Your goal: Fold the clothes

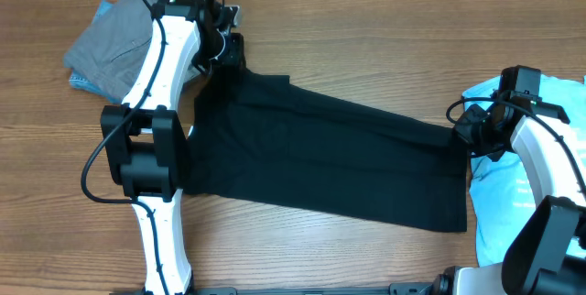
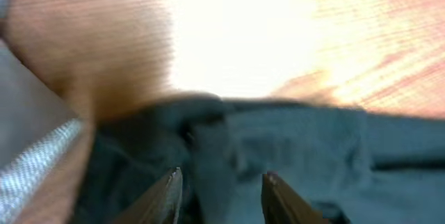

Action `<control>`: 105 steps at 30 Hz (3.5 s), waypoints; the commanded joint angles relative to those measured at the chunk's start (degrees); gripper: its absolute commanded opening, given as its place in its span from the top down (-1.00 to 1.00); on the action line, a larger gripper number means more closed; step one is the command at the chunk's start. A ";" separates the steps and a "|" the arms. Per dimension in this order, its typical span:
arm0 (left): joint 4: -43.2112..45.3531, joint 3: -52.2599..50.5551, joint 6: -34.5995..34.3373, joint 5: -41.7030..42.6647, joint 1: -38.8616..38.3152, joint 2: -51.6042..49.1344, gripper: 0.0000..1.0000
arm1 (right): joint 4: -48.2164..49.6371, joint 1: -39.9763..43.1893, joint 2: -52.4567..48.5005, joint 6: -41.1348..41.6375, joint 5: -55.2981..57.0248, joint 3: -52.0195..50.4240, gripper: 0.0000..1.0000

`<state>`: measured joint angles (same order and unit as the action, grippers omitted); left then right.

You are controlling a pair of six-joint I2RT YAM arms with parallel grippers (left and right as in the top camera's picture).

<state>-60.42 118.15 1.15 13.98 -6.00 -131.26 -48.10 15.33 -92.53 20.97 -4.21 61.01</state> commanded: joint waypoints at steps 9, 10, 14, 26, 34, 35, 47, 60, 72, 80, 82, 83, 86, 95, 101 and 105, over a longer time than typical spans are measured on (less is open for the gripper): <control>2.97 -1.66 4.26 -2.62 -2.95 -1.22 0.14 | -0.02 0.13 0.04 0.26 0.76 0.13 0.92; 2.97 -1.66 4.48 -2.80 -2.95 -1.29 0.16 | -0.02 0.13 0.04 0.26 0.76 0.13 0.92; 2.95 -1.66 4.48 -6.58 -2.95 -1.51 0.19 | -0.02 0.13 0.04 0.26 0.76 0.13 0.92; 4.59 -1.75 4.46 -7.98 -3.43 -2.75 0.21 | 0.00 0.13 0.04 0.26 0.76 0.13 0.92; 4.26 -1.75 4.46 -7.98 -3.48 -3.13 0.75 | 0.00 0.13 0.04 0.26 0.74 0.13 0.92; 4.13 -1.75 4.44 -7.91 -3.45 -3.13 0.92 | 0.00 0.13 0.04 0.26 0.76 0.13 0.92; -11.78 11.41 4.44 -4.76 -1.88 -1.16 0.91 | 2.27 0.13 0.04 0.26 0.72 0.22 0.92; -25.70 14.16 7.93 1.44 0.44 0.52 0.91 | -0.63 0.17 0.07 0.04 0.76 2.23 0.92; -33.46 14.14 7.63 -4.31 0.31 7.82 0.92 | -4.31 0.17 0.07 -0.20 0.70 2.49 0.92; -36.41 10.45 5.60 -4.26 0.31 9.44 0.92 | -7.41 0.17 0.07 -1.27 0.39 2.49 0.92; -36.41 7.61 5.25 -3.98 0.31 9.49 0.91 | -8.57 0.17 0.07 -1.14 0.50 2.49 0.92; -36.41 5.92 5.22 -4.04 0.28 9.53 0.92 | -9.27 0.17 0.07 -1.03 0.55 2.49 0.92; -36.41 1.73 5.25 -4.11 0.31 9.75 0.91 | -12.33 0.17 0.07 -1.01 1.20 2.49 0.92; -34.47 -11.30 3.96 -8.87 0.37 13.49 0.92 | -19.45 0.17 0.07 0.90 7.74 2.49 0.92; -32.02 -18.14 3.96 -9.77 0.37 14.49 0.91 | -22.53 0.17 0.07 4.57 12.11 2.38 0.92; -31.01 -22.10 3.96 -10.38 0.37 14.49 0.92 | -22.56 0.17 0.07 4.57 12.09 2.34 0.92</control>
<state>-91.90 99.07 5.98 5.23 -5.58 -118.50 -70.70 15.33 -92.53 24.40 5.37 61.82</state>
